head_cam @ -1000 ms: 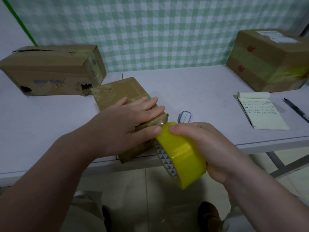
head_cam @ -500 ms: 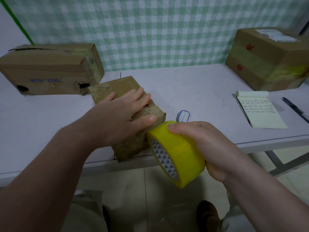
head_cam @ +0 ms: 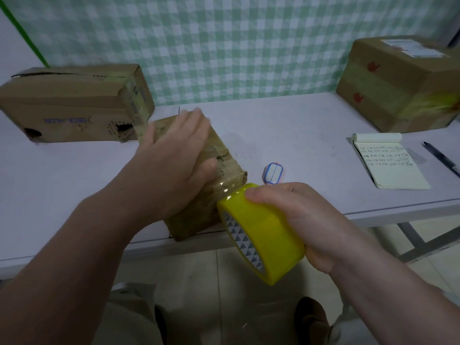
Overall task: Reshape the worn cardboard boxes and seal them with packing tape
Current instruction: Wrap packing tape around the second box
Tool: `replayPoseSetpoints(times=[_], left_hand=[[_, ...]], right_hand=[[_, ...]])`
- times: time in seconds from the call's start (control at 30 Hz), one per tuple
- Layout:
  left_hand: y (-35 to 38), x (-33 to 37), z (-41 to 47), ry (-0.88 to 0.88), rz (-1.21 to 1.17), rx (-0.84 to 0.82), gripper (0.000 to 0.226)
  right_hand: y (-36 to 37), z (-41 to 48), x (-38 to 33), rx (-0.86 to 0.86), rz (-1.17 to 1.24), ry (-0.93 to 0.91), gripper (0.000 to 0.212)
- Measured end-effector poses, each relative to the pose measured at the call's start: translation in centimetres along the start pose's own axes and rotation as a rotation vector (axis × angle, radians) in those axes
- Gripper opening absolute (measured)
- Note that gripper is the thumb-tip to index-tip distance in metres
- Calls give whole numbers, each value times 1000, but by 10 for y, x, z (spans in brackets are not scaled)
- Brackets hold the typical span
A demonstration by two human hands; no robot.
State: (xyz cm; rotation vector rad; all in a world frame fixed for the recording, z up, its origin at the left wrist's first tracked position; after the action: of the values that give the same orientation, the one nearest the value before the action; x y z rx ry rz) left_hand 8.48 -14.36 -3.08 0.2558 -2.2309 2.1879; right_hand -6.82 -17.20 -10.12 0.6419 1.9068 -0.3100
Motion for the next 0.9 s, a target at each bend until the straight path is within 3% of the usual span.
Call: replayPoseSetpoints(times=[0.1, 0.17, 0.37, 0.53, 0.9], left_hand=[[11, 26, -14, 207, -265, -177, 64], [20, 30, -17, 253, -227, -215, 55], [22, 24, -9, 180, -12, -166, 60], [20, 14, -4, 87, -42, -191, 77], [22, 1, 10, 37, -60, -202, 67]], right_hand=[[1, 1, 0, -11, 14, -11, 64], [1, 1, 0, -13, 16, -14, 64], [1, 2, -2, -10, 32, -18, 62], [1, 3, -1, 11, 39, -27, 64], [9, 6, -2, 41, 33, -57, 72]])
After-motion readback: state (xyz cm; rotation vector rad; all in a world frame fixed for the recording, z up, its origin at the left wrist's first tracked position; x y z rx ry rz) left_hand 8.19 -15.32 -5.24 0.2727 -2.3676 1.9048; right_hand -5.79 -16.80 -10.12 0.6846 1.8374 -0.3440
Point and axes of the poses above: each hand's wrist, its own z-axis towards the middle knuckle, its own y-axis out of the palm, x = y × z, the point moved 9 cm from there along z, towards the middle knuckle, and after that the axes turned 12 degrees about -x, right-handed, at the moved point
